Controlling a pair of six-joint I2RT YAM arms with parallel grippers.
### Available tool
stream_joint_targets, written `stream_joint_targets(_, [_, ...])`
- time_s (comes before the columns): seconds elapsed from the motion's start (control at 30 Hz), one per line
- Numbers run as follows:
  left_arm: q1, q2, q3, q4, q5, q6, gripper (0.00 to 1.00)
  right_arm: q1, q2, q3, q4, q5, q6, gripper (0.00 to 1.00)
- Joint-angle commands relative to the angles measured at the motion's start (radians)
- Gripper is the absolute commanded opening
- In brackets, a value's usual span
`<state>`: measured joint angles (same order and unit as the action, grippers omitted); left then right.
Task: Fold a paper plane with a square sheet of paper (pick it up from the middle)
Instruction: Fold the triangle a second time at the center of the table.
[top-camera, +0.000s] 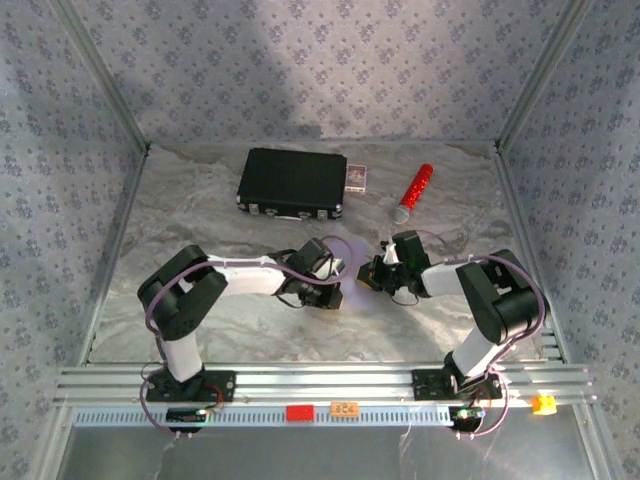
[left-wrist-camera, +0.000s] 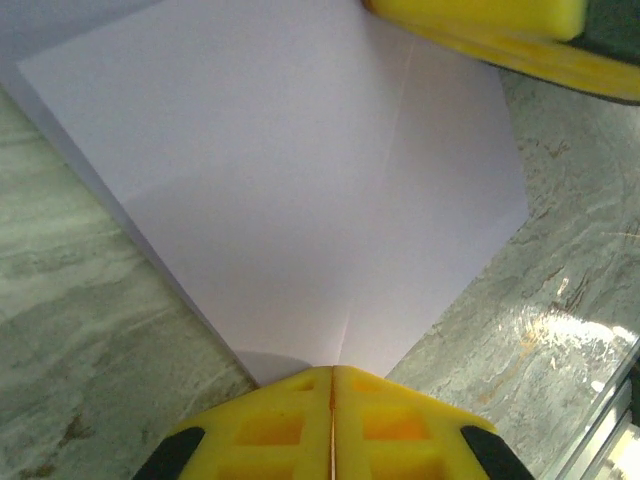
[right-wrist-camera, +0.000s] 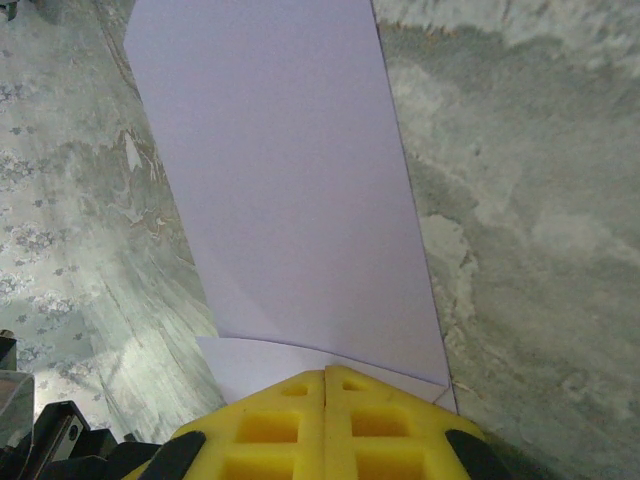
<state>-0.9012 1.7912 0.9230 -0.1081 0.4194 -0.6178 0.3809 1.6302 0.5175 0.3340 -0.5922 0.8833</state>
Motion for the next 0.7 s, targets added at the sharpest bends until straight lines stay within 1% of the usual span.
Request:
stream_joint_targets(0.0, [-0.010,-0.037,-0.023,-0.039,0.027,0.018,0.09,-0.006,0.022,-0.013,-0.067,0.062,0.003,0.02])
stream_joint_targets(0.2, [-0.010,-0.055,-0.036,-0.041,0.028,0.028,0.10,-0.005,0.024,-0.009,-0.066,0.062,0.003,0.02])
stream_joint_targets(0.4, [-0.010,-0.094,-0.042,0.049,0.038,0.004,0.15,0.008,-0.004,0.009,-0.039,0.034,0.001,0.04])
stream_joint_targets(0.53, [-0.010,-0.112,-0.047,0.087,0.020,-0.015,0.16,0.014,-0.032,0.034,-0.077,0.040,-0.022,0.05])
stream_joint_targets(0.67, [-0.008,-0.084,-0.042,0.079,0.020,-0.016,0.13,0.017,-0.045,0.038,-0.071,0.031,-0.022,0.07])
